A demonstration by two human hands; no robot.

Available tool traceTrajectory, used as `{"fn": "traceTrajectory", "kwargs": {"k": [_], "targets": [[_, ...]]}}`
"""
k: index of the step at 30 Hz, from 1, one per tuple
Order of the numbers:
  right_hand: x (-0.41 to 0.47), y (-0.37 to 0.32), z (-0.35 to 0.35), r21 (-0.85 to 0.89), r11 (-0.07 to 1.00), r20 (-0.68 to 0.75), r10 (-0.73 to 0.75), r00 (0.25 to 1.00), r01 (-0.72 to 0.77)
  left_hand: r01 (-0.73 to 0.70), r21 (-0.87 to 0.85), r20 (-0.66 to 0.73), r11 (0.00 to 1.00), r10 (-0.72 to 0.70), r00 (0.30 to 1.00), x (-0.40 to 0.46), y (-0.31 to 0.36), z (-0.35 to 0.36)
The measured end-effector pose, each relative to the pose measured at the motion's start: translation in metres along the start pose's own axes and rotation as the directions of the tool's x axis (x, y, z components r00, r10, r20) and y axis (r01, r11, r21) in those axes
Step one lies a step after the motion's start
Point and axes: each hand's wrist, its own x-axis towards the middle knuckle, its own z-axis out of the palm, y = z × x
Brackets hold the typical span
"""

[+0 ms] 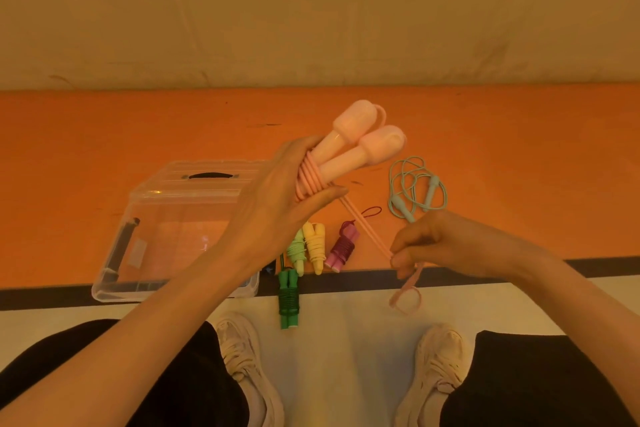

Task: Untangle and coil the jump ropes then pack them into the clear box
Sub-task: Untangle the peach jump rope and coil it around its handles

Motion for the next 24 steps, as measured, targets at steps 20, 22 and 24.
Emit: {"fn": "traceTrajectory", "kwargs": {"k": [20, 22, 24], "targets": [[-0.026, -0.021, -0.011, 0.373, 0.918, 0.212, -0.225, 0.951, 0.135, -0.047, 0.273, 0.174, 0.961, -0.002, 0.985, 0.004, 0.001, -0.003], [-0.024, -0.022, -0.010, 0.379, 0.913, 0.221, -0.247, 0.943, 0.150, -0.090, 0.298, 0.198, 0.950, 0.031, 0.980, 0.004, 0.003, -0.003], [-0.024, -0.022, -0.012, 0.388, 0.906, 0.204, -0.263, 0.943, 0.169, -0.104, 0.302, 0.198, 0.948, 0.045, 0.979, 0.005, 0.004, -0.004]]}}
